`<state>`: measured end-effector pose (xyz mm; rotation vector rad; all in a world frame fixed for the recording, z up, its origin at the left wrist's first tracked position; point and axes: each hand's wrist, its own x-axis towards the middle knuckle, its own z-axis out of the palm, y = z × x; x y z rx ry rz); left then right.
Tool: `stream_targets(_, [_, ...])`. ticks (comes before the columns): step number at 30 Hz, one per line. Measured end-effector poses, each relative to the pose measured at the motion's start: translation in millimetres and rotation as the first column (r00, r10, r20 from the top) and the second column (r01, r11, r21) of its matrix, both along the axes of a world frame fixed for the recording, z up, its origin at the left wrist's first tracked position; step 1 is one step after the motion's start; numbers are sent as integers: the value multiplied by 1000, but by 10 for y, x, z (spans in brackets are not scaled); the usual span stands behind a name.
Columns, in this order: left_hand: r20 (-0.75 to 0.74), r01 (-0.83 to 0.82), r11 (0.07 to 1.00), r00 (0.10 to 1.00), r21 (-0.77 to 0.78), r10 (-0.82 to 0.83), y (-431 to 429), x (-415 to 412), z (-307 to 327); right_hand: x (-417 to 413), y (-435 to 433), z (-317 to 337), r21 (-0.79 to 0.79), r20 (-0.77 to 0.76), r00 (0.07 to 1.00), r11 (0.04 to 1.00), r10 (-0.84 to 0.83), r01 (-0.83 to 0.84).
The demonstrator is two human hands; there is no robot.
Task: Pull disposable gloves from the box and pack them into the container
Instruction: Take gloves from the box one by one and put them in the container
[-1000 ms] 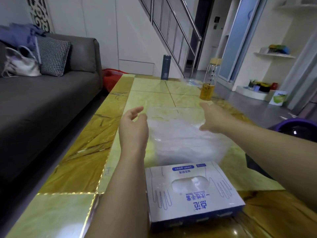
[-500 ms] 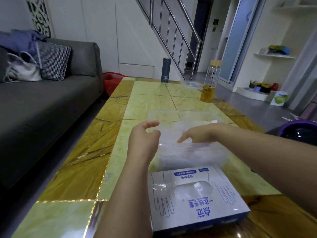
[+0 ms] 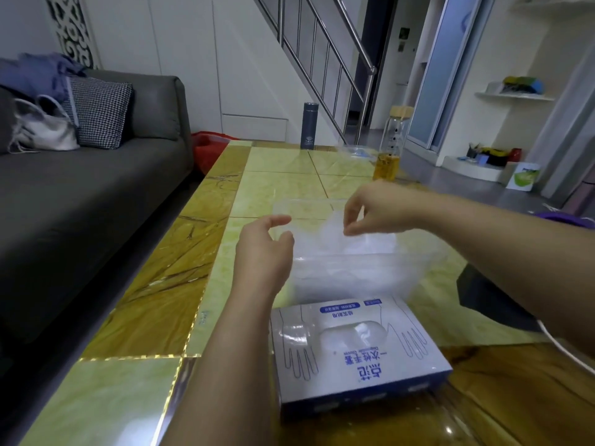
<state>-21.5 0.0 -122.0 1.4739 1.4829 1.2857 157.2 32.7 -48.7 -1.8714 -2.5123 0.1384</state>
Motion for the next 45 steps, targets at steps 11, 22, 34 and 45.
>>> stream_targets(11, [-464,377,924,809,-59,-360,-624,-7,-10,-53,-969,-657,-218,87,991,973,97,-76])
stream_targets(22, [-723,347,831,415,-436,-553,-584,112,-157,-2,-940,-1071,11,-112,993,999,45,-44])
stream_targets(34, [-720,359,822,406,-442,-564,-570,87,-155,47,-1092,-808,55,-143,985,994,101,-94])
stream_targets(45, [-711,384,815,409,-434,-572,-566,49,-187,-5,-1104,-886,149,-243,963,986,115,-80])
